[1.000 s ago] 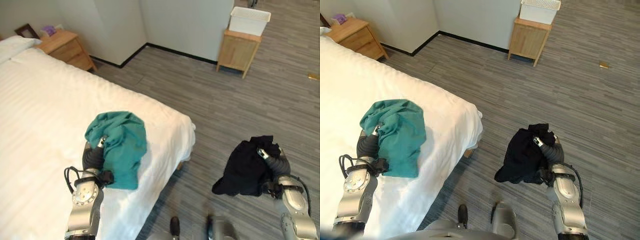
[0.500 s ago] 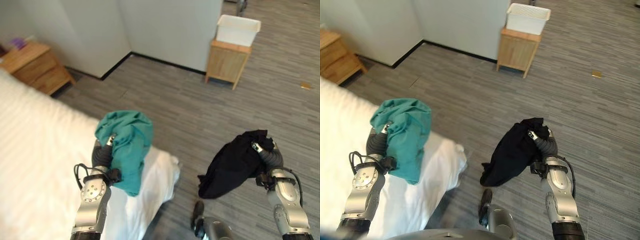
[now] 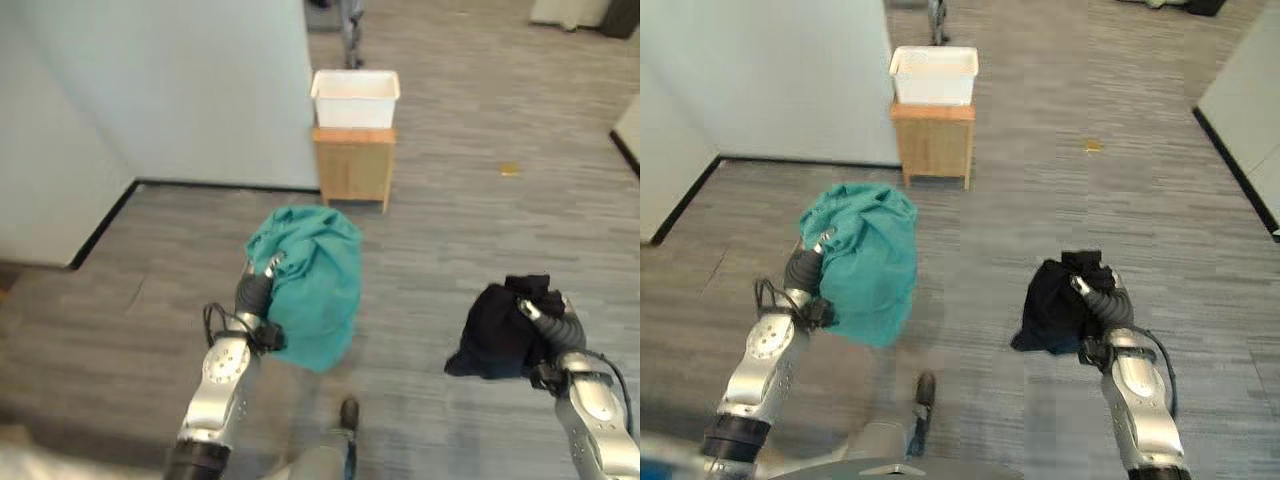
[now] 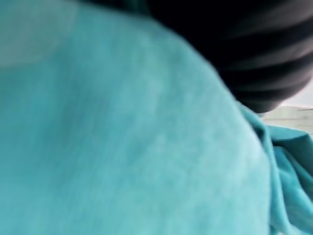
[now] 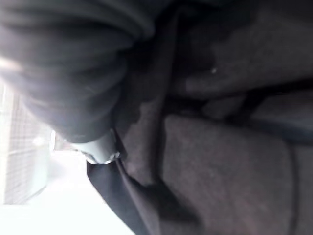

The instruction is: Pick up bed clothes into laundry basket.

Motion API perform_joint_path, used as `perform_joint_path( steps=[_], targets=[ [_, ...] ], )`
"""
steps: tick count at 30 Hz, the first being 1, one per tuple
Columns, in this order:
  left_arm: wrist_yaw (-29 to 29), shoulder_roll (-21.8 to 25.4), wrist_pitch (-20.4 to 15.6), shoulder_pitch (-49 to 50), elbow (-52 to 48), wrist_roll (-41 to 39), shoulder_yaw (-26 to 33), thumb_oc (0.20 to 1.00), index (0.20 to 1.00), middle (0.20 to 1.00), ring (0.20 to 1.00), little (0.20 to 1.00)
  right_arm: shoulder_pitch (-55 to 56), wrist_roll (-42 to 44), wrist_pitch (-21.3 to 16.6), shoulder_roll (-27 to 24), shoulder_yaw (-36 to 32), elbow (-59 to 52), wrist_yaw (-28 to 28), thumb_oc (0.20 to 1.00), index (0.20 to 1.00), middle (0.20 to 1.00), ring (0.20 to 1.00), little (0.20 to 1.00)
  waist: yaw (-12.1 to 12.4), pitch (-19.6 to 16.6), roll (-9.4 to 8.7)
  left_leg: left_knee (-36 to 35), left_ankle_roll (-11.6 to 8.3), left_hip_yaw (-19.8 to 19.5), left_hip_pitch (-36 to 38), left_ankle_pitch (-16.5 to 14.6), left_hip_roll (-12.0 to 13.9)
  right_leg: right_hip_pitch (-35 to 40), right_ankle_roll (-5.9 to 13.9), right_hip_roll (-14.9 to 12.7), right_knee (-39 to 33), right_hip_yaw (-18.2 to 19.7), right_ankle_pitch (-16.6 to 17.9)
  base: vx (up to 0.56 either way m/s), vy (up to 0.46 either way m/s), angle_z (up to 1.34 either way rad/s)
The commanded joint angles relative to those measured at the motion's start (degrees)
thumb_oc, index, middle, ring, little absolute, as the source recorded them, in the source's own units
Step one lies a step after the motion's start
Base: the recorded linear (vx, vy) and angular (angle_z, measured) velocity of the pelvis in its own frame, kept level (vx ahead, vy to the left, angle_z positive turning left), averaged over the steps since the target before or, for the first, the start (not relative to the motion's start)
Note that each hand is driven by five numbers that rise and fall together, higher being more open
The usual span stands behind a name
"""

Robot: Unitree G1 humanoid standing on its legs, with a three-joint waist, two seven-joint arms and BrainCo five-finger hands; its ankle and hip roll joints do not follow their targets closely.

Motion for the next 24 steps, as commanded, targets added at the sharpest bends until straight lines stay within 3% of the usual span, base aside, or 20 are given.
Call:
perform_joint_path(
  steps=[1, 2, 3, 4, 5, 6, 7, 8, 9, 10, 11, 13, 14, 15, 17, 19, 21, 22, 23, 24],
  targets=[
    [0.3, 2.3, -3.0, -5.4, -3.3, -1.6, 4.1, 0.2, 0.2, 0.2, 0.2, 0.2, -6.6, -2.4, -2.7, -1.4, -2.9, -4.2, -0.3, 0.2, 0.2, 0.2, 0.2, 0.2, 3.2, 1.4, 0.67, -6.1, -8.99, 8.3, 0.0, 4.4, 10.9, -5.4, 0.62, -0.7, -1.8, 1.1, 9.5, 0.71, 0.197, 0.28],
    [0.4, 2.6, -3.2, -5.2, -2.2, -1.5, 4.6, 0.2, 0.2, 0.2, 0.2, 0.2, -6.1, -3.3, -2.3, -1.0, -3.5, -3.9, 0.0, 0.2, 0.2, 0.2, 0.2, 0.2, 3.1, -0.4, 0.37, -5.2, -7.6, 12.5, 0.6, 3.7, 11.6, -4.0, 1.35, -1.6, -1.7, 0.4, 8.5, 0.9, 0.265, 0.92],
    [0.3, 3.3, -3.3, -4.3, -1.7, -0.7, 5.6, 0.2, 0.2, 0.2, 0.2, 0.2, -5.7, -4.8, -1.8, -1.2, -3.9, -3.8, 0.6, 0.2, 0.2, 0.2, 0.2, 0.2, 3.9, -2.3, -0.46, -3.8, -5.93, 13.1, 0.5, 2.4, 10.5, -3.5, 2.58, -3.9, 1.7, -0.1, 8.8, 0.67, 0.197, 0.94],
    [0.3, 3.3, -3.3, -4.2, -1.7, -0.7, 5.6, 0.2, 0.2, 0.2, 0.2, 0.2, -5.7, -4.9, -1.8, -1.1, -3.8, -3.8, 0.6, 0.2, 0.2, 0.2, 0.2, 0.2, 3.9, -2.5, -0.71, -3.6, -5.8, 13.3, 0.3, 2.2, 10.2, -3.8, 2.74, -4.2, 2.1, 0.0, 8.4, 0.53, 0.169, 0.87],
    [0.4, 3.7, -3.2, -3.4, -1.5, 0.1, 6.5, 0.2, 0.2, 0.2, 0.2, 0.2, -6.1, -5.1, -2.0, -1.2, -3.7, -3.4, 0.9, 0.2, 0.2, 0.2, 0.2, 0.2, 4.2, -3.1, -1.67, -2.8, -4.65, 13.6, 1.0, 0.7, 8.6, -4.3, 4.09, -5.8, 6.9, -0.5, 10.6, 0.37, 0.222, 0.47],
    [0.8, 4.9, -2.6, -1.6, -2.1, 1.1, 8.3, 0.2, 0.2, 0.2, 0.2, 0.2, -8.7, -5.4, -2.0, -0.8, -2.3, -2.8, 0.9, 0.2, 0.2, 0.2, 0.2, 0.2, 5.7, -2.5, -1.72, -2.5, -1.8, 14.6, 3.5, -2.4, 7.2, -11.1, 7.16, -7.4, 26.7, -2.5, 20.9, 0.44, 0.326, 0.46],
    [0.9, 5.0, -2.4, -0.8, -2.5, 0.8, 9.0, 0.2, 0.2, 0.2, 0.2, 0.2, -9.9, -5.8, -1.9, -0.4, -1.5, -2.8, 1.0, 0.2, 0.2, 0.2, 0.2, 0.2, 5.9, -1.8, -0.5, -3.1, -0.77, 15.2, 6.1, -3.7, 7.4, -15.9, 9.27, -9.3, 35.9, -4.3, 26.2, 0.4, 0.356, 0.37],
    [1.1, 5.1, -2.0, -0.1, -2.2, 0.7, 9.7, 0.2, 0.2, 0.2, 0.2, 0.2, -10.6, -5.7, -2.2, 0.0, -0.5, -2.9, 1.1, 0.2, 0.2, 0.2, 0.2, 0.2, 4.8, -0.6, 1.4, -3.4, -0.03, 14.7, 8.5, -4.5, 8.3, -20.2, 10.01, -8.1, 46.9, -3.9, 28.0, 0.25, 0.256, 0.21],
    [1.3, 5.3, -1.9, 0.0, -2.0, 0.7, 9.8, 0.2, 0.2, 0.2, 0.2, 0.2, -11.0, -5.6, -2.0, 0.1, -0.1, -2.9, 1.1, 0.2, 0.2, 0.2, 0.2, 0.2, 4.0, 0.6, 3.33, -3.6, 0.21, 13.7, 10.2, -4.6, 10.0, -27.8, 9.81, -5.2, 57.9, -3.1, 26.6, 0.27, 0.215, 0.27],
    [2.3, 5.6, -1.9, -0.3, -1.2, 1.2, 9.7, 0.2, 0.2, 0.2, 0.2, 0.2, -11.2, -5.8, -2.0, 0.4, 0.7, -2.9, 1.2, 0.2, 0.2, 0.2, 0.2, 0.2, 2.4, 3.1, 5.12, -4.0, 0.57, 11.8, 12.8, -4.6, 10.9, -34.7, 9.28, -4.2, 64.8, -2.9, 25.2, 0.36, 0.133, 0.77],
    [2.2, 5.7, -2.0, -0.5, -1.6, 1.4, 9.9, 0.2, 0.2, 0.2, 0.2, 0.2, -10.9, -5.1, -1.8, 0.4, 0.9, -3.2, 2.1, 0.2, 0.2, 0.2, 0.2, 0.2, 0.5, 4.8, 6.17, -4.7, 0.72, 10.0, 15.1, -4.5, 11.3, -42.8, 7.84, -3.7, 71.1, -3.3, 21.4, 0.46, 0.064, 1.16],
    [1.9, 5.7, -2.1, 0.3, -2.1, 1.4, 10.5, 0.2, 0.2, 0.2, 0.2, 0.2, -10.1, -4.9, -1.6, 0.5, 0.3, -3.4, 2.6, 0.2, 0.2, 0.2, 0.2, 0.2, 0.0, 4.2, 6.56, -5.1, 0.68, 9.6, 15.7, -4.9, 11.6, -44.8, 7.08, -4.2, 70.5, -3.1, 21.4, 0.4, -0.048, 1.37],
    [1.4, 6.2, -2.2, 0.6, -2.1, 1.2, 10.4, 0.2, 0.2, 0.2, 0.2, 0.2, -8.9, -4.6, -1.6, 0.6, -0.6, -3.5, 2.7, 0.2, 0.2, 0.2, 0.2, 0.2, -0.8, 3.7, 5.57, -5.3, 0.26, 8.1, 17.4, -6.7, 10.6, -45.6, 6.38, -5.5, 61.2, -1.8, 21.2, 0.31, -0.074, 1.34],
    [1.4, 6.2, -2.2, 0.6, -2.1, 1.2, 10.4, 0.2, 0.2, 0.2, 0.2, 0.2, -8.7, -4.6, -1.6, 0.6, -0.6, -3.6, 2.7, 0.2, 0.2, 0.2, 0.2, 0.2, -0.9, 3.7, 5.74, -5.3, 0.23, 7.9, 17.5, -6.7, 10.8, -45.3, 6.39, -5.5, 61.0, -2.1, 21.2, 0.62, -0.171, 1.56],
    [0.7, 6.9, -2.3, -0.2, -1.6, 1.3, 9.7, 0.2, 0.2, 0.2, 0.2, 0.2, -8.8, -4.0, -1.8, 0.8, -1.4, -3.3, 2.3, 0.2, 0.2, 0.2, 0.2, 0.2, -1.5, 3.0, 2.73, -5.9, -1.55, 6.8, 20.2, -10.5, 8.1, -44.2, 6.17, -9.5, 37.6, -2.0, 22.4, 0.5, -0.174, 1.75],
    [0.4, 6.9, -2.3, 0.1, -1.6, 1.1, 9.6, 0.2, 0.2, 0.2, 0.2, 0.2, -9.1, -3.9, -1.8, 1.1, -1.6, -3.2, 2.0, 0.2, 0.2, 0.2, 0.2, 0.2, -1.8, 3.2, 3.17, -6.3, -2.07, 6.1, 21.6, -11.3, 8.8, -42.2, 6.6, -10.7, 32.7, -3.5, 23.1, 0.31, -0.107, 1.65],
    [0.0, 6.5, -2.2, 0.3, -0.5, 1.8, 9.5, 0.2, 0.2, 0.2, 0.2, 0.2, -9.2, -3.7, -2.0, 1.1, -1.6, -3.1, 1.9, 0.2, 0.2, 0.2, 0.2, 0.2, -1.8, 1.5, 0.93, -5.9, -3.97, 4.9, 22.3, -13.5, 8.1, -36.6, 6.77, -11.0, 15.1, -3.6, 21.6, 0.52, -0.295, 1.38],
    [-0.2, 6.7, -2.2, 0.4, -0.2, 1.9, 9.1, 0.2, 0.2, 0.2, 0.2, 0.2, -8.9, -3.9, -1.8, 1.0, -1.4, -3.4, 1.9, 0.2, 0.2, 0.2, 0.2, 0.2, -2.0, 1.4, 0.93, -5.3, -4.65, 4.2, 23.2, -14.2, 8.8, -32.6, 7.06, -10.6, 9.8, -3.5, 22.9, 0.35, -0.233, 0.24],
    [-0.2, 6.7, -2.2, 0.4, -0.2, 1.9, 9.1, 0.2, 0.2, 0.2, 0.2, 0.2, -8.9, -3.9, -1.8, 1.0, -1.4, -3.4, 1.9, 0.2, 0.2, 0.2, 0.2, 0.2, -2.0, 1.5, 0.96, -5.3, -4.66, 4.2, 23.2, -14.2, 8.8, -32.5, 7.06, -10.6, 9.7, -3.6, 22.9, 0.57, -0.343, 0.27],
    [-0.4, 7.0, -2.6, 0.4, -0.4, 3.3, 9.2, 0.2, 0.2, 0.2, 0.2, 0.2, -9.4, -4.3, -1.9, 0.5, -0.9, -4.2, 2.8, 0.2, 0.2, 0.2, 0.2, 0.2, -1.8, -0.2, 0.9, -2.4, -6.34, 4.0, 25.0, -13.9, 11.6, -32.0, 8.07, -11.0, 8.9, -3.3, 22.9, 0.44, -0.269, -0.07]
  ],
)
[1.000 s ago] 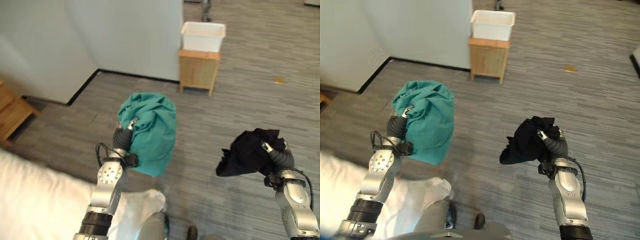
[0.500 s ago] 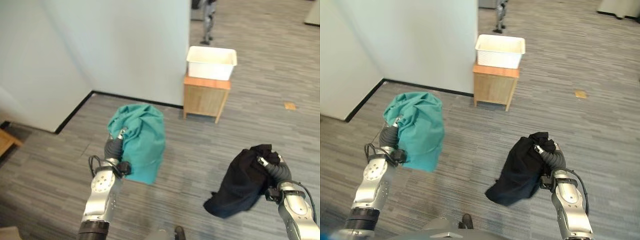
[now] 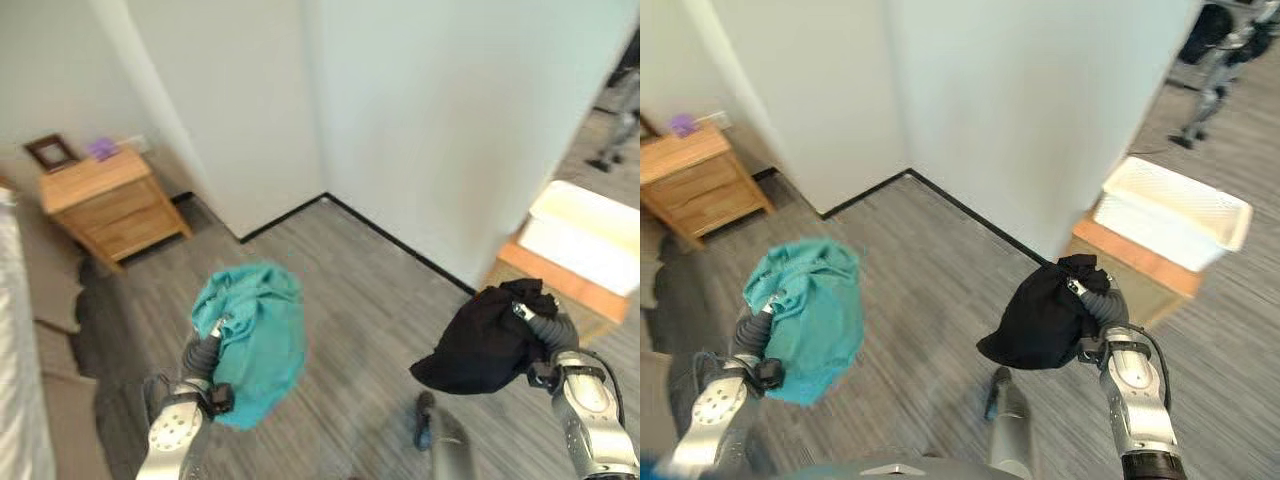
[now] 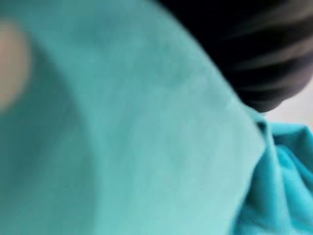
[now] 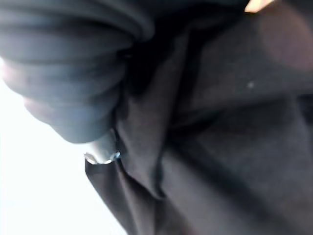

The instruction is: Pick up bed clothes into laundry basket.

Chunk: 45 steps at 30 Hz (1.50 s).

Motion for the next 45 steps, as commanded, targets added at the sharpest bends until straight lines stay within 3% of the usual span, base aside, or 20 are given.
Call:
perform_joint_path(
  steps=[1, 3, 5, 6, 7, 9, 10, 11, 12, 14, 17, 19, 20, 21, 25, 36, 41, 45],
  targets=[
    [-1.3, 1.9, -4.2, -14.1, -2.0, 2.2, 1.2, 0.2, 0.2, 0.2, 0.2, 0.2, -5.1, 0.1, -3.7, -1.4, -0.6, -8.1, 0.4, 0.2, 0.2, 0.2, 0.2, 0.2, -1.9, 2.5, 1.2, -2.8, -4.57, -1.9, 0.8, 6.7, 7.8, 5.1, 12.86, -0.9, -4.8, 4.6, -4.4, 0.58, -0.363, -0.48],
    [-1.8, 1.4, -4.4, -14.2, -2.1, 1.8, 1.1, 0.2, 0.2, 0.2, 0.2, 0.2, -5.2, 1.0, -3.8, -1.5, -0.7, -7.3, 0.7, 0.2, 0.2, 0.2, 0.2, 0.2, -2.0, 1.8, 0.82, 2.0, -6.34, -1.5, -0.1, 9.5, 9.1, 8.3, 11.57, 1.1, -7.2, 3.9, -4.7, 0.33, -0.236, -1.09],
    [-1.7, 0.8, -4.6, -16.0, -2.0, 0.5, 0.4, 0.2, 0.2, 0.2, 0.2, 0.2, -5.2, 2.2, -4.4, -2.6, -1.3, -8.1, 0.4, 0.2, 0.2, 0.2, 0.2, 0.2, -2.3, 2.1, 0.19, 13.0, -7.4, -2.6, -3.6, 15.4, 10.4, 10.9, 9.38, 2.8, -8.7, 3.9, -6.0, 0.33, -0.312, -1.08],
    [-1.7, 0.8, -4.7, -16.7, -1.8, 0.3, 0.0, 0.2, 0.2, 0.2, 0.2, 0.2, -4.9, 3.0, -4.6, -3.2, -1.6, -8.4, 0.4, 0.2, 0.2, 0.2, 0.2, 0.2, -2.4, 2.7, -0.28, 19.1, -7.71, -3.2, -6.9, 16.6, 10.6, 12.3, 8.23, 3.0, -9.5, 3.5, -6.9, 0.29, -0.405, -1.29],
    [-1.6, 0.4, -4.5, -17.5, -2.4, -0.4, -0.6, 0.2, 0.2, 0.2, 0.2, 0.2, -4.9, 3.5, -4.5, -4.9, -1.7, -7.7, 0.3, 0.2, 0.2, 0.2, 0.2, 0.2, -1.0, 4.3, -1.57, 27.5, -7.25, -6.2, -11.0, 17.4, 8.5, 14.7, 6.36, 3.8, -10.1, 4.1, -8.4, 0.24, -0.345, -1.16],
    [-1.3, -0.1, -4.5, -18.1, -2.4, -0.9, -1.0, 0.2, 0.2, 0.2, 0.2, 0.2, -5.2, 3.5, -4.5, -5.4, -1.9, -7.7, 0.0, 0.2, 0.2, 0.2, 0.2, 0.2, -0.6, 5.0, -1.7, 28.4, -6.92, -7.2, -13.3, 17.1, 8.5, 15.7, 6.12, 3.9, -10.0, 4.5, -9.2, 0.18, -0.18, -1.04],
    [-1.2, -0.5, -4.2, -18.6, -2.5, -1.3, -1.5, 0.2, 0.2, 0.2, 0.2, 0.2, -5.1, 3.4, -4.2, -5.8, -2.3, -7.8, -0.4, 0.2, 0.2, 0.2, 0.2, 0.2, -0.7, 5.3, -2.22, 27.0, -6.85, -6.6, -15.6, 18.0, 10.3, 16.6, 5.98, 3.7, -10.0, 4.8, -9.7, 0.17, -0.056, -0.88],
    [-1.2, -0.8, -3.9, -19.1, -2.6, -1.6, -2.1, 0.2, 0.2, 0.2, 0.2, 0.2, -5.1, 3.2, -4.2, -6.1, -2.7, -8.0, -1.0, 0.2, 0.2, 0.2, 0.2, 0.2, -0.8, 5.4, -2.41, 23.9, -7.09, -4.9, -17.2, 18.8, 14.1, 17.3, 6.42, 3.2, -10.1, 4.6, -10.3, 0.33, -0.045, -0.55],
    [-1.6, -1.1, -3.9, -19.5, -2.2, -1.8, -2.9, 0.2, 0.2, 0.2, 0.2, 0.2, -5.2, 3.4, -4.2, -6.0, -3.1, -8.0, -1.5, 0.2, 0.2, 0.2, 0.2, 0.2, 0.1, 5.2, -2.18, 16.0, -7.85, -3.5, -16.6, 19.2, 16.7, 18.6, 7.09, 3.2, -11.4, 4.1, -11.2, 0.32, 0.015, -0.34],
    [-1.4, -1.5, -3.9, -20.0, -1.4, -1.9, -3.9, 0.2, 0.2, 0.2, 0.2, 0.2, -5.3, 3.5, -4.5, -5.9, -2.9, -8.0, -1.6, 0.2, 0.2, 0.2, 0.2, 0.2, 0.8, 5.1, -1.85, 11.4, -8.08, -4.8, -16.3, 18.6, 15.1, 19.5, 7.34, 3.4, -12.3, 4.7, -11.4, 0.2, 0.026, -0.28],
    [-1.4, -2.0, -4.0, -19.9, 0.0, -1.8, -4.9, 0.2, 0.2, 0.2, 0.2, 0.2, -5.1, 1.9, -4.4, -6.3, -3.0, -7.8, -1.6, 0.2, 0.2, 0.2, 0.2, 0.2, 1.4, 4.1, -0.53, 2.5, -8.38, -9.3, -17.1, 16.2, 9.2, 21.2, 7.49, 4.3, -12.9, 5.8, -12.4, 0.21, 0.029, -0.67],
    [-1.5, -2.1, -3.9, -19.8, 0.3, -1.1, -5.3, 0.2, 0.2, 0.2, 0.2, 0.2, -4.8, 0.4, -4.7, -6.4, -3.7, -8.9, -1.5, 0.2, 0.2, 0.2, 0.2, 0.2, 0.8, 3.4, 0.17, -0.4, -7.07, -7.1, -16.1, 15.4, 6.2, 21.8, 7.5, 5.1, -12.8, 6.3, -13.2, 0.17, 0.051, -0.13],
    [-2.2, -1.9, -3.7, -19.6, 0.0, -1.3, -5.4, 0.2, 0.2, 0.2, 0.2, 0.2, -4.4, -0.3, -3.4, -6.1, -4.1, -9.1, -1.2, 0.2, 0.2, 0.2, 0.2, 0.2, 0.6, 3.0, 0.43, -0.9, -6.62, -6.4, -15.1, 14.4, 6.0, 21.8, 7.5, 5.5, -12.4, 7.0, -13.9, 0.19, 0.132, -0.18],
    [-1.7, -1.4, -4.0, -20.5, 0.3, -1.1, -5.6, 0.2, 0.2, 0.2, 0.2, 0.2, -2.3, -0.5, -3.9, -4.9, -4.8, -8.9, -1.3, 0.2, 0.2, 0.2, 0.2, 0.2, 0.1, 2.3, 0.69, -2.4, -6.36, -8.7, -13.5, 14.8, 5.7, 21.5, 7.22, 5.9, -11.9, 8.3, -13.9, 0.17, 0.14, -0.44],
    [-2.3, -0.8, -4.3, -19.0, -1.2, -1.0, -4.2, 0.2, 0.2, 0.2, 0.2, 0.2, 0.3, -0.2, -3.5, -3.4, -6.6, -6.7, -0.8, 0.2, 0.2, 0.2, 0.2, 0.2, -0.6, 1.0, 0.73, -6.3, -5.46, -7.3, -10.5, 15.0, 5.6, 21.3, 7.84, 5.3, -12.2, 8.5, -12.8, 0.09, 0.09, -0.33],
    [-2.7, -0.9, -3.5, -14.5, -1.2, -2.0, -1.5, 0.2, 0.2, 0.2, 0.2, 0.2, -1.4, -5.0, -3.5, -5.4, -10.6, -6.7, -2.7, 0.2, 0.2, 0.2, 0.2, 0.2, -0.1, -0.7, 0.46, -8.4, -3.76, -5.7, -8.1, 13.9, 4.5, 22.1, 9.09, 3.8, -13.4, 10.0, -12.6, 0.05, 0.054, -0.11],
    [-3.2, -0.5, -3.6, -14.1, -1.7, -2.5, -1.3, 0.2, 0.2, 0.2, 0.2, 0.2, -5.4, -5.3, -5.2, -10.6, -16.1, -6.3, -5.5, 0.2, 0.2, 0.2, 0.2, 0.2, 0.1, -1.2, 0.18, -8.9, -3.39, -6.1, -7.6, 13.6, 4.0, 22.3, 9.54, 3.5, -13.5, 10.1, -12.6, 0.04, 0.032, 0.04],
    [-4.2, 0.7, -3.6, -13.6, -1.7, -3.6, -3.1, 0.2, 0.2, 0.2, 0.2, 0.2, -11.9, -5.3, -6.6, -23.6, -18.1, -5.2, -5.6, 0.2, 0.2, 0.2, 0.2, 0.2, 0.8, -1.6, -0.56, -9.4, -3.2, -6.4, -7.7, 13.6, 3.6, 22.2, 10.18, 3.1, -13.6, 9.7, -12.2, 0.03, 0.032, 0.02]
  ],
)
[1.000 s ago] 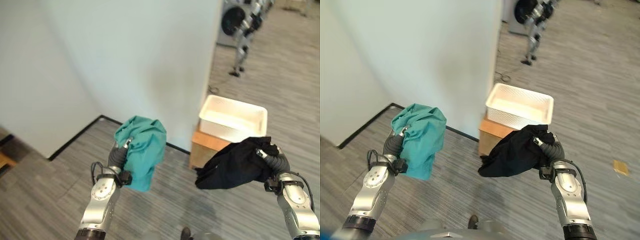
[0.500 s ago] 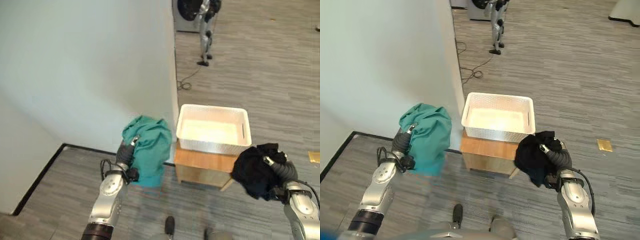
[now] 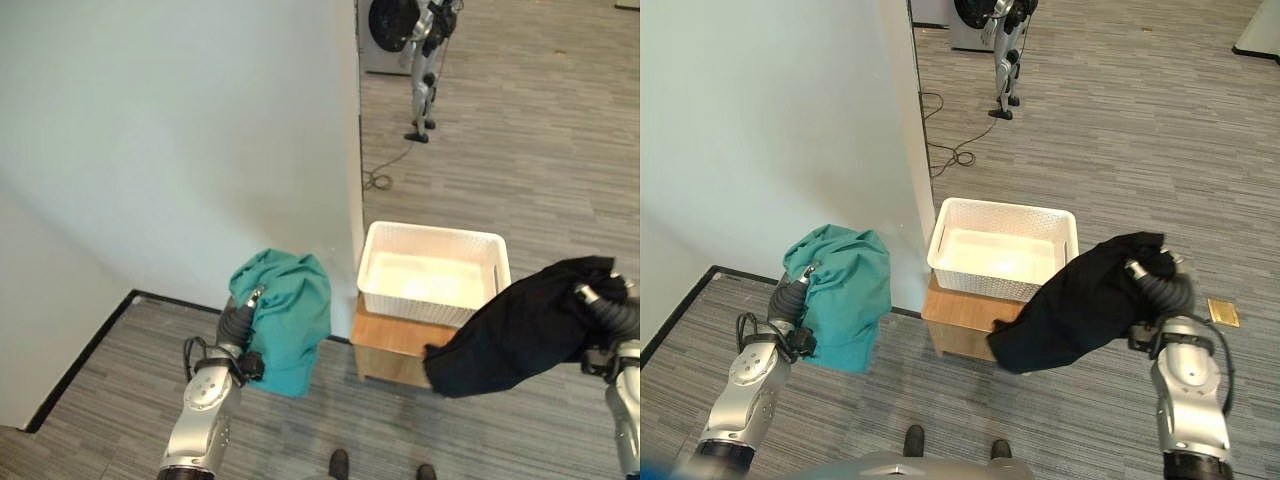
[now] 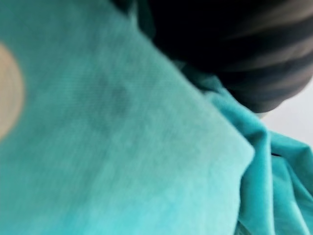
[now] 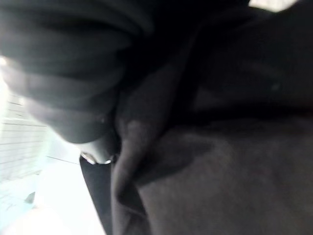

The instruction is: Pick up bed clothes into laundry basket.

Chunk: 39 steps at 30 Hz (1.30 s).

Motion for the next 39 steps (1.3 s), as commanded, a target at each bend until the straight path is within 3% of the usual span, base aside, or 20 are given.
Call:
perform_joint_path(
  steps=[1, 3, 4, 9, 11, 15, 24, 28, 34, 39],
  targets=[
    [-1.5, 3.8, -3.5, -3.1, -3.6, -2.9, 0.2, 0.2, 0.2, 0.2, 0.2, 0.2, -7.7, -0.6, -6.2, -9.2, -3.2, -1.2, -1.6, 0.2, 0.2, 0.2, 0.2, 0.2, 1.8, -4.4, -2.81, 1.1, 0.12, 1.1, 0.4, 0.0, -0.4, -2.3, 1.46, -0.9, 5.5, 1.2, -0.7, 0.0, 0.0, 0.0],
    [-1.9, 4.3, -3.4, -2.7, -3.4, -3.5, -1.1, 0.2, 0.2, 0.2, 0.2, 0.2, -10.4, -0.2, -6.0, -15.1, -2.3, 0.3, -0.3, 0.2, 0.2, 0.2, 0.2, 0.2, 2.3, -4.6, -3.52, 1.0, 0.11, 0.9, 0.3, 0.1, -0.5, -2.3, 1.58, -0.9, 5.4, 1.0, -0.5, 0.02, 0.013, 0.02],
    [-2.4, 4.5, -3.2, -2.0, -3.2, -4.4, -2.2, 0.2, 0.2, 0.2, 0.2, 0.2, -13.4, 0.3, -5.5, -20.3, -0.4, 3.6, 0.2, 0.2, 0.2, 0.2, 0.2, 0.2, 2.9, -4.6, -4.05, 1.0, 0.07, 0.7, 0.1, 0.2, -0.6, -2.3, 1.65, -1.0, 5.3, 0.8, -0.1, 0.02, 0.019, 0.07],
    [-3.0, 4.3, -2.9, -0.8, -2.7, -5.8, -3.4, 0.2, 0.2, 0.2, 0.2, 0.2, -18.6, 1.8, -5.2, -26.5, 3.6, 8.8, 0.7, 0.2, 0.2, 0.2, 0.2, 0.2, 3.6, -4.5, -4.78, 0.9, -0.03, 0.5, -0.1, 0.2, -0.5, -2.4, 1.73, -0.9, 4.8, 0.4, 0.4, 0.01, 0.007, 0.04],
    [-3.4, 5.0, -2.6, 1.0, -2.2, -7.3, -5.0, 0.2, 0.2, 0.2, 0.2, 0.2, -25.7, 0.0, -3.2, -33.1, 10.0, 17.7, 0.1, 0.2, 0.2, 0.2, 0.2, 0.2, 5.0, -4.2, -5.89, 0.6, -0.16, 0.1, -0.3, -0.3, -0.4, -2.1, 1.82, -0.8, 4.2, -0.4, 0.5, 0.04, 0.0, 0.06],
    [-3.8, 6.5, -2.4, 2.2, -1.7, -8.7, -5.8, 0.2, 0.2, 0.2, 0.2, 0.2, -37.4, -2.3, -1.7, -37.8, 20.5, 28.4, -1.2, 0.2, 0.2, 0.2, 0.2, 0.2, 6.3, -3.5, -6.49, 0.6, -0.16, -0.3, -0.9, -0.1, -0.5, -2.3, 1.88, -0.7, 3.8, -0.8, 1.0, 0.02, 0.0, 0.13],
    [-3.2, 8.7, -2.3, 4.2, -2.1, -10.1, -5.6, 0.2, 0.2, 0.2, 0.2, 0.2, -59.7, 0.3, 0.0, -35.9, 39.5, 47.2, -1.6, 0.2, 0.2, 0.2, 0.2, 0.2, 8.7, -0.7, -6.13, 0.7, -0.38, -1.6, -4.3, 1.1, -0.7, -4.3, 1.9, -0.6, 2.3, -2.3, 2.3, -0.02, -0.002, 0.08],
    [-2.5, 8.4, -2.2, 4.8, -2.5, -10.5, -5.6, 0.2, 0.2, 0.2, 0.2, 0.2, -65.3, 1.5, 0.0, -33.3, 44.7, 49.0, -0.9, 0.2, 0.2, 0.2, 0.2, 0.2, 9.8, 1.1, -5.99, 0.8, -0.41, -2.8, -6.2, 1.8, -0.9, -5.4, 1.75, -0.5, 2.1, -3.2, 2.7, -0.02, -0.002, 0.13],
    [-2.1, 7.9, -2.3, 4.1, -2.5, -10.6, -6.5, 0.2, 0.2, 0.2, 0.2, 0.2, -64.5, 0.1, 0.1, -30.0, 46.0, 46.4, -0.2, 0.2, 0.2, 0.2, 0.2, 0.2, 10.7, 4.4, -6.07, 1.2, -0.33, -4.0, -9.1, 2.5, -1.0, -7.6, 1.39, -0.3, 2.6, -4.1, 2.7, -0.07, -0.014, 0.12],
    [-0.9, 7.5, -2.5, 2.2, -2.4, -10.5, -6.9, 0.2, 0.2, 0.2, 0.2, 0.2, -60.6, -0.4, 0.4, -25.0, 46.8, 43.8, 2.0, 0.2, 0.2, 0.2, 0.2, 0.2, 11.8, 9.1, -6.98, 1.9, -0.45, -4.6, -12.7, 3.5, -0.5, -10.8, 0.88, 0.2, 3.1, -4.6, 3.3, -0.09, -0.029, 0.12]
  ],
)
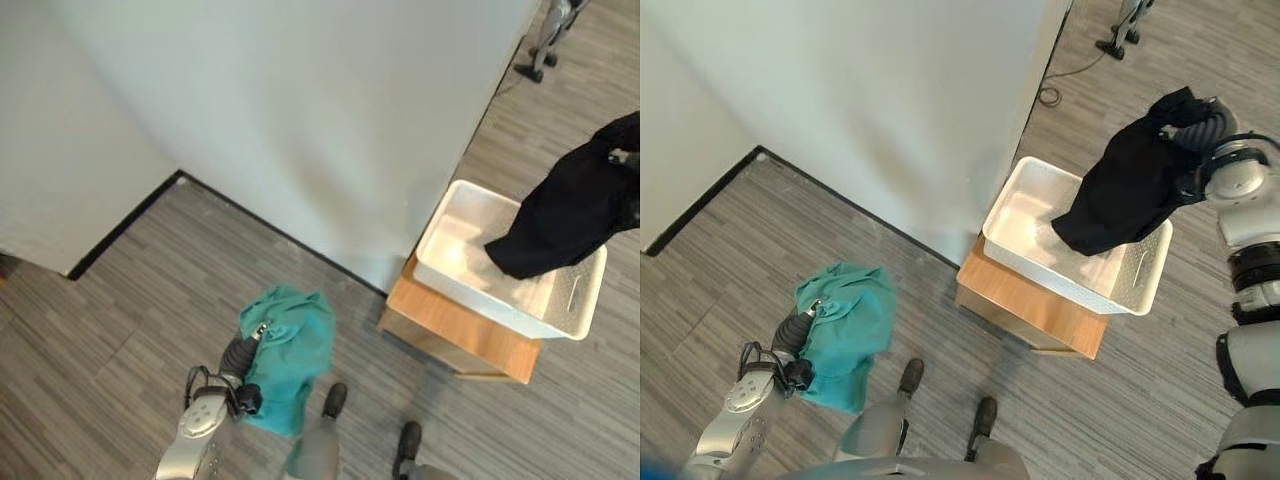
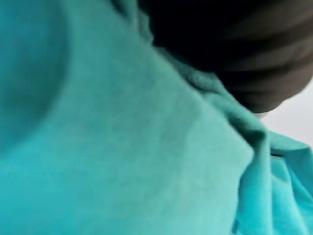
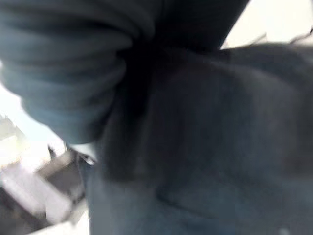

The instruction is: Pick up bed clothes into laundry basket.

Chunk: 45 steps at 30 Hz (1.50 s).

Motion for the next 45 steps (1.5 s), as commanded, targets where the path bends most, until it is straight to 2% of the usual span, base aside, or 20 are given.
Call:
perform_joint_path(
  steps=[1, 2, 3, 4, 6, 10, 15, 16, 17, 18, 21, 23, 25, 27, 28, 35, 39, 42, 43, 45],
  targets=[
    [0.6, 1.5, -3.2, -1.7, -5.1, -1.4, 0.7, 0.2, 0.2, 0.2, 0.2, 0.2, -2.9, -1.3, -1.4, -2.4, 2.9, -3.0, 0.5, 0.2, 0.2, 0.2, 0.2, 0.2, 1.3, -0.1, -0.95, -0.4, 0.21, 1.9, 0.6, 2.1, 0.2, -1.5, 0.94, -0.3, 3.1, 2.4, 3.3, -0.03, -0.008, 0.06],
    [0.8, 1.4, -3.2, -1.8, -5.0, -1.2, 0.9, 0.2, 0.2, 0.2, 0.2, 0.2, -1.2, -1.4, -1.3, -1.2, 2.6, -3.3, 1.3, 0.2, 0.2, 0.2, 0.2, 0.2, 1.3, 0.5, -1.07, -0.3, 0.19, 2.0, 0.3, 2.2, 0.2, -1.8, 0.91, -0.2, 2.9, 2.4, 3.5, -0.05, -0.005, 0.02],
    [0.8, 1.5, -3.2, -1.9, -4.9, -1.1, 1.1, 0.2, 0.2, 0.2, 0.2, 0.2, -0.4, -1.4, -1.1, -0.7, 3.0, -3.4, 2.2, 0.46, 0.46, 0.46, 0.46, 0.46, 1.4, 0.8, -1.24, -0.3, 0.18, 2.0, 0.2, 2.2, 0.3, -2.0, 0.89, -0.2, 2.8, 2.6, 3.6, -0.04, -0.003, 0.01],
    [0.7, 1.6, -3.1, -2.0, -4.8, -1.0, 1.4, 0.2, 0.2, 0.2, 0.2, 0.2, 0.4, -1.6, -0.6, -0.4, 4.0, -3.6, 4.0, 1.0, 1.0, 1.0, 1.0, 1.0, 1.4, 1.0, -1.39, -0.3, 0.14, 2.0, 0.1, 2.3, 0.4, -2.1, 0.87, -0.1, 2.7, 2.7, 3.7, 0.0, 0.0, 0.0],
    [0.2, 1.8, -3.1, -1.9, -5.1, -0.7, 1.8, 0.2, 0.2, 0.2, 0.2, 0.2, 2.2, -1.9, 0.3, -0.2, 6.2, -4.8, 7.6, 1.0, 1.0, 1.0, 1.0, 1.0, 1.4, 1.3, -1.69, -0.3, 0.0, 2.2, -0.1, 2.3, 0.6, -2.2, 0.86, 0.2, 2.4, 3.1, 3.6, 0.0, 0.0, 0.0],
    [0.0, 2.5, -3.1, -1.9, -5.7, -0.7, 2.7, 0.2, 0.2, 0.2, 0.2, 0.2, 5.7, -2.8, 1.1, 1.0, 5.1, -5.5, 8.4, 1.0, 1.0, 1.0, 1.0, 1.0, 0.9, 0.8, -1.3, -0.4, 0.02, 2.5, 0.5, 2.0, 0.8, -2.3, 0.95, 0.4, 2.2, 4.1, 3.6, 0.0, 0.011, -0.06],
    [-1.1, 5.4, -3.4, -3.8, -6.5, -0.8, 3.4, 0.2, 0.2, 0.2, 0.2, 0.2, 8.1, -5.6, 1.8, -0.9, 2.7, -5.7, 8.6, 1.0, 1.0, 1.0, 1.0, 1.0, -0.3, -1.6, -0.22, -1.1, 0.06, 3.2, 2.7, 1.4, 0.8, -1.2, 1.11, 0.5, 1.8, 5.1, 3.4, 0.06, 0.028, -0.18],
    [-0.8, 9.2, -4.0, -9.2, -8.0, 0.2, 3.5, 0.2, 0.2, 0.2, 0.2, 0.2, 8.7, -6.2, 1.8, -1.3, 1.5, -6.3, 8.1, 1.0, 1.0, 1.0, 1.0, 1.0, -1.8, -3.8, 0.69, -1.6, -0.08, 3.5, 4.2, 1.0, 0.7, -0.4, 1.13, 0.5, 1.6, 5.5, 3.2, 0.08, 0.022, -0.19],
    [-0.8, 9.3, -4.0, -9.3, -7.9, 0.1, 3.4, 0.2, 0.2, 0.2, 0.2, 0.2, 8.9, -6.2, 1.8, -1.3, 1.3, -6.4, 8.1, 1.0, 1.0, 1.0, 1.0, 1.0, -1.7, -3.7, 0.66, -1.5, -0.08, 3.5, 4.3, 0.9, 0.7, -0.3, 1.12, 0.5, 1.6, 5.4, 3.2, 0.14, 0.029, -0.24],
    [-0.1, 13.4, -4.6, -16.8, -9.9, 1.5, 2.3, 0.2, 0.2, 0.2, 0.2, 0.2, 10.2, -5.9, 1.6, -0.8, -0.3, -9.1, 7.5, 1.0, 1.0, 1.0, 1.0, 1.0, -2.8, -5.1, 1.33, -1.7, -0.17, 3.9, 5.5, 0.6, 0.6, 0.7, 1.19, 0.5, 1.6, 5.6, 2.9, 0.08, 0.012, -0.18],
    [0.1, 15.7, -4.8, -22.4, -11.8, 2.1, 1.1, 0.2, 0.2, 0.2, 0.2, 0.2, 12.2, -6.2, 1.4, -0.6, -2.4, -14.3, 7.1, 1.0, 1.0, 1.0, 1.0, 1.0, -3.9, -6.3, 1.95, -1.9, -0.23, 4.3, 6.3, 0.4, 0.7, 1.1, 1.28, 0.4, 1.7, 5.9, 2.7, 0.05, 0.0, -0.03],
    [0.8, 17.6, -4.9, -31.5, -12.6, 3.1, -1.7, 0.2, 0.2, 0.2, 0.2, 0.2, 18.8, -4.3, 0.8, 1.1, -8.9, -24.4, 6.9, 1.0, 1.0, 1.0, 1.0, 1.0, -6.3, -7.8, 3.02, -2.0, -0.27, 4.9, 7.7, 0.0, 0.7, 2.0, 1.42, 0.3, 1.8, 6.3, 2.3, 0.09, 0.004, 0.01],
    [1.0, 17.2, -5.0, -33.9, -12.3, 2.8, -3.0, 0.2, 0.2, 0.2, 0.2, 0.2, 22.7, -3.1, 0.6, 2.2, -12.6, -29.1, 7.2, 1.0, 1.0, 1.0, 1.0, 1.0, -6.7, -8.2, 3.16, -2.0, -0.3, 5.0, 8.1, -0.2, 0.8, 2.2, 1.46, 0.3, 1.8, 6.3, 2.2, 0.05, 0.009, -0.03],
    [0.7, 15.8, -4.3, -39.8, -10.1, 0.2, -6.9, 0.2, 0.2, 0.2, 0.2, 0.2, 29.1, 1.7, -0.4, 6.1, -18.4, -38.6, 7.6, 1.0, 1.0, 1.0, 1.0, 1.0, -9.3, -9.4, 4.02, -2.0, -0.28, 6.0, 9.0, -0.5, 0.9, 2.5, 1.55, 0.3, 1.8, 7.0, 2.0, 0.06, 0.004, -0.15],
    [0.7, 15.8, -4.4, -40.2, -9.9, 0.1, -7.3, 0.2, 0.2, 0.2, 0.2, 0.2, 29.8, 1.7, -0.2, 6.1, -19.1, -39.2, 7.6, 1.0, 1.0, 1.0, 1.0, 1.0, -9.0, -9.4, 3.91, -2.0, -0.28, 6.0, 9.1, -0.6, 0.9, 2.6, 1.55, 0.3, 1.7, 7.0, 2.0, 0.07, 0.0, -0.18],
    [0.2, 14.7, -1.5, -51.5, 3.4, -5.5, -18.4, 0.2, 0.2, 0.2, 0.2, 0.2, 40.8, 13.4, -4.2, 16.3, -27.4, -58.9, 7.4, 1.0, 1.0, 1.0, 1.0, 1.0, -14.6, -11.2, 5.6, -2.0, -0.59, 8.9, 10.3, -1.3, 1.4, 2.6, 2.06, 0.5, 1.3, 9.8, 2.3, 0.06, 0.004, -0.28],
    [0.9, 13.2, -1.5, -55.9, 8.1, -5.9, -21.7, 0.2, 0.2, 0.2, 0.2, 0.2, 42.8, 18.4, -6.3, 20.0, -27.3, -62.1, 7.9, 1.0, 1.0, 1.0, 1.0, 1.0, -16.0, -11.3, 6.15, -2.0, -0.7, 9.8, 10.2, -1.4, 1.4, 2.3, 2.3, 0.4, 1.2, 10.4, 2.4, 0.04, 0.01, -0.25],
    [2.2, 12.7, -2.0, -59.7, 11.3, -6.2, -22.9, 0.2, 0.2, 0.2, 0.2, 0.2, 45.1, 25.9, -7.1, 22.8, -24.2, -64.6, 12.0, 1.0, 1.0, 1.0, 1.0, 1.0, -17.0, -10.9, 6.76, -2.0, -0.74, 10.4, 9.7, -1.2, 1.3, 1.5, 2.45, 0.3, 1.2, 11.1, 2.7, 0.0, 0.005, -0.09],
    [2.0, 11.8, -2.0, -63.5, 14.5, -5.3, -24.5, 0.2, 0.2, 0.2, 0.2, 0.2, 45.6, 32.2, -6.1, 23.6, -20.8, -66.7, 17.1, 1.0, 1.0, 1.0, 1.0, 1.0, -17.6, -10.4, 7.03, -2.0, -0.78, 10.8, 9.0, -1.1, 1.3, 0.6, 2.63, 0.4, 1.2, 11.5, 3.0, 0.0, 0.0, 0.0],
    [2.2, 11.2, -2.1, -65.3, 16.8, -5.1, -25.1, 0.2, 0.2, 0.2, 0.2, 0.2, 45.9, 34.5, -5.8, 24.2, -19.5, -66.9, 18.3, 1.0, 1.0, 1.0, 1.0, 1.0, -17.9, -10.0, 7.18, -2.0, -0.82, 11.1, 8.7, -1.0, 1.3, 0.0, 2.69, 0.4, 1.2, 11.7, 3.1, -0.02, 0.003, -0.12]
  ],
)
